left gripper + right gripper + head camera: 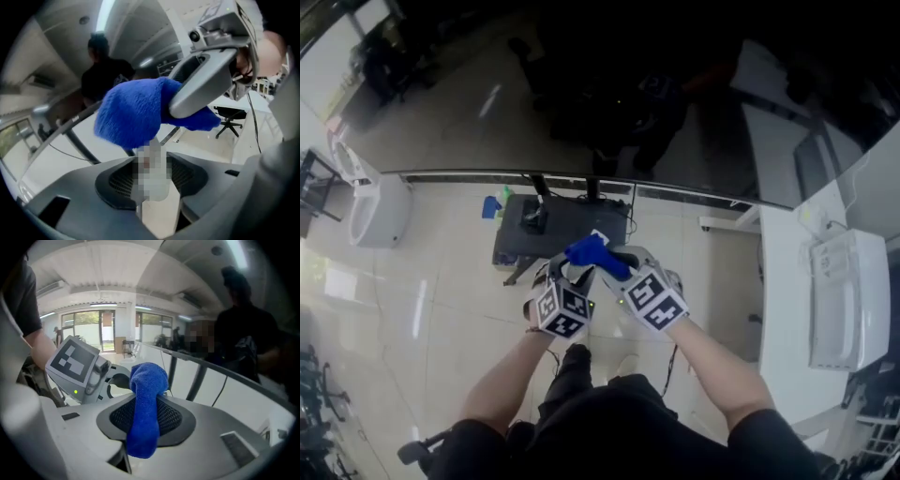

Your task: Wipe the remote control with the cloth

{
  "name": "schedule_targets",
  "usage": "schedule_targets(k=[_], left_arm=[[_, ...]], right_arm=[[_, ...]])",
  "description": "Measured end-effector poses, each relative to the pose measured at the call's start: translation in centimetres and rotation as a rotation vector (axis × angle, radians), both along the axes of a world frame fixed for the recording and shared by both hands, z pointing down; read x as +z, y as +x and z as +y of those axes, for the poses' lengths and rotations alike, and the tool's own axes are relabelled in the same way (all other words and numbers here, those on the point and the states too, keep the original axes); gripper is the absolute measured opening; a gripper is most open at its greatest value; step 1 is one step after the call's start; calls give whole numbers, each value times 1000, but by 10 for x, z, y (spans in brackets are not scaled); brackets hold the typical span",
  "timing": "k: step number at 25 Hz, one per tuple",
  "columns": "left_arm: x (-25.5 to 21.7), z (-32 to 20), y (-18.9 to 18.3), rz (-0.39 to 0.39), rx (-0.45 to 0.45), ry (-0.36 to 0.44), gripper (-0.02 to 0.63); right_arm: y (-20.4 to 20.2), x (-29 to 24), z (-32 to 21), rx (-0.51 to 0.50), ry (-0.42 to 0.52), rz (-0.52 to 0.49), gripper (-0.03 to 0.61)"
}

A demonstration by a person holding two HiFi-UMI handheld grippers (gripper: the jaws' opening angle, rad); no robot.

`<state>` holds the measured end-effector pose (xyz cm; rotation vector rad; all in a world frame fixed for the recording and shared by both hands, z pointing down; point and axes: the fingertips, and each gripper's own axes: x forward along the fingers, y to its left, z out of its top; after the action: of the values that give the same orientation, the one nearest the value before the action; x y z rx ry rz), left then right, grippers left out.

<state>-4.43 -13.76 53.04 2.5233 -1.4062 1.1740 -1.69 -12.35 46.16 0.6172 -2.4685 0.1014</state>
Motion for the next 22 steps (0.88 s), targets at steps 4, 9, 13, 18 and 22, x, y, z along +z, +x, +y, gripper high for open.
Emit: schedule_targets(k=[4,9,13,18,22], left_arm=[[-46,38,25,-103,110,68,209],[-84,77,45,-285,292,167,209],[-99,92,51,-391,387,238,207],[-106,101,41,-341,395,243,206],[-113,103,26,-267,369,216,206]], right_arm=[[-2,-26,53,-195,28,124,117],[-3,-51,107,-443,69,201,117],[4,-63,113,-454,98,256,114],[18,-61,100,-299,157,323,110],[33,-70,73,-133,187,324,110]])
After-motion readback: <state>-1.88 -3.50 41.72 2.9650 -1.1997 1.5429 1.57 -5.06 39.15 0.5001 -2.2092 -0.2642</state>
